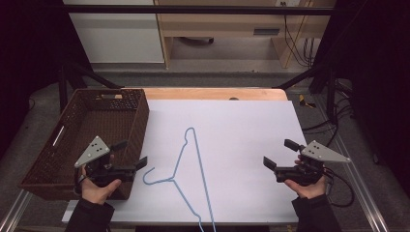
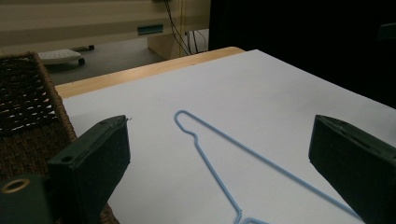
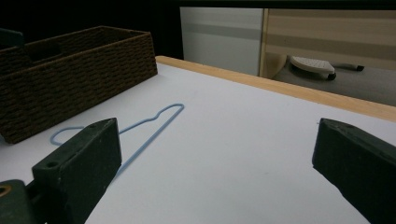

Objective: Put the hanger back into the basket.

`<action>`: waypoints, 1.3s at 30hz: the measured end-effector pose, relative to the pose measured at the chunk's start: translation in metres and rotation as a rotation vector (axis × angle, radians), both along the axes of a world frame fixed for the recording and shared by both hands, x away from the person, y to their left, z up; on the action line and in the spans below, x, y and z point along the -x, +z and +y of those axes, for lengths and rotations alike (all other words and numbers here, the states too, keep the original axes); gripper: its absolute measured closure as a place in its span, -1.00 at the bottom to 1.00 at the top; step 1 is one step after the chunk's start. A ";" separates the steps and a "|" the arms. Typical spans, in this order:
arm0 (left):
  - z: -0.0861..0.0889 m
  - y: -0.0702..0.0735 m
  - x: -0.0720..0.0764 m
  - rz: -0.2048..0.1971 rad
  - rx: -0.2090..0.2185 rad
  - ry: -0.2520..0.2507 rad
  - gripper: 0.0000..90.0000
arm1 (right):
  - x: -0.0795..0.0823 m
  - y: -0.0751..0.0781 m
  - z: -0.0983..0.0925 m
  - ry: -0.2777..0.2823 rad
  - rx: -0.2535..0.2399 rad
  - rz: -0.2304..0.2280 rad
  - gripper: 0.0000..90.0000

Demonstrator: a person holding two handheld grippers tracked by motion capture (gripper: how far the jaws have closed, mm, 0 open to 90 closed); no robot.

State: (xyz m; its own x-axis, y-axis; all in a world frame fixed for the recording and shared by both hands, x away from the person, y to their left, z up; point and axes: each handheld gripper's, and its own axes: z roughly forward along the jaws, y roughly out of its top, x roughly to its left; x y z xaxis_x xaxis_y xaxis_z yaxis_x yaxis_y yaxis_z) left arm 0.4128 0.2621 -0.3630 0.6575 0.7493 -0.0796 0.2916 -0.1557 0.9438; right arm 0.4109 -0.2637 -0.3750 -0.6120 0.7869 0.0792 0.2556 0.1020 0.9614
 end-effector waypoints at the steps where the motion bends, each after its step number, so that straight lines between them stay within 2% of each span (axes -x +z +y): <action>1: -0.001 0.000 0.000 0.000 0.002 -0.002 -0.89 | 0.000 0.000 0.000 0.000 0.004 0.002 -0.96; 8: -0.004 0.000 0.001 0.002 0.006 -0.007 -0.88 | 0.000 0.002 0.008 -0.009 0.026 0.024 -0.93; 12: -0.008 0.000 0.002 0.005 0.007 -0.013 -0.87 | 0.000 0.002 0.020 0.011 0.053 0.035 -0.92; 13: -0.010 0.000 0.002 0.004 0.000 -0.017 -0.87 | 0.001 0.004 0.027 0.027 0.078 0.034 -0.92; 18: -0.014 -0.001 0.003 0.003 -0.002 -0.026 -0.87 | 0.002 0.007 0.041 0.048 0.088 0.039 -0.92; 21: -0.018 -0.001 0.003 0.001 -0.010 -0.035 -0.87 | 0.004 0.009 0.059 0.086 0.095 0.048 -0.91; 22: -0.018 -0.001 0.003 0.001 -0.010 -0.035 -0.87 | 0.004 0.009 0.059 0.086 0.095 0.048 -0.91; 23: -0.020 -0.001 0.003 0.002 -0.008 -0.039 -0.87 | 0.004 0.009 0.069 0.103 0.110 0.054 -0.90; 27: -0.022 -0.002 0.004 0.005 -0.009 -0.043 -0.87 | 0.005 0.007 0.088 0.135 0.135 0.069 -0.87; 30: -0.023 -0.003 0.004 0.005 -0.011 -0.042 -0.86 | 0.005 0.005 0.098 0.154 0.139 0.082 -0.85; 32: -0.024 -0.003 0.003 0.007 -0.013 -0.045 -0.87 | 0.005 0.002 0.113 0.174 0.167 0.096 -0.83; 34: -0.024 -0.004 0.003 0.008 -0.012 -0.044 -0.87 | 0.005 0.000 0.117 0.187 0.172 0.104 -0.82; 35: -0.024 -0.004 0.003 0.009 -0.012 -0.043 -0.86 | 0.006 -0.004 0.128 0.191 0.193 0.128 -0.79; 36: -0.024 -0.004 0.003 0.009 -0.012 -0.043 -0.87 | 0.006 -0.004 0.128 0.191 0.193 0.128 -0.79; 37: -0.024 -0.004 0.003 0.007 -0.012 -0.043 -0.87 | 0.007 -0.008 0.138 0.211 0.212 0.142 -0.77; 39: -0.025 -0.004 0.003 0.009 -0.014 -0.044 -0.86 | 0.008 -0.012 0.148 0.230 0.227 0.155 -0.77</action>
State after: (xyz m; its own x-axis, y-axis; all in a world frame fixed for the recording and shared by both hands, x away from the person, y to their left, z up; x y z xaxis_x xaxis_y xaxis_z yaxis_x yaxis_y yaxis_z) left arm 0.4098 0.2373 -0.3675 0.6893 0.7206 -0.0752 0.2924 -0.1816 0.9389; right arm 0.4025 -0.1156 -0.3869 -0.7698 0.6378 0.0239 0.3419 0.3804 0.8593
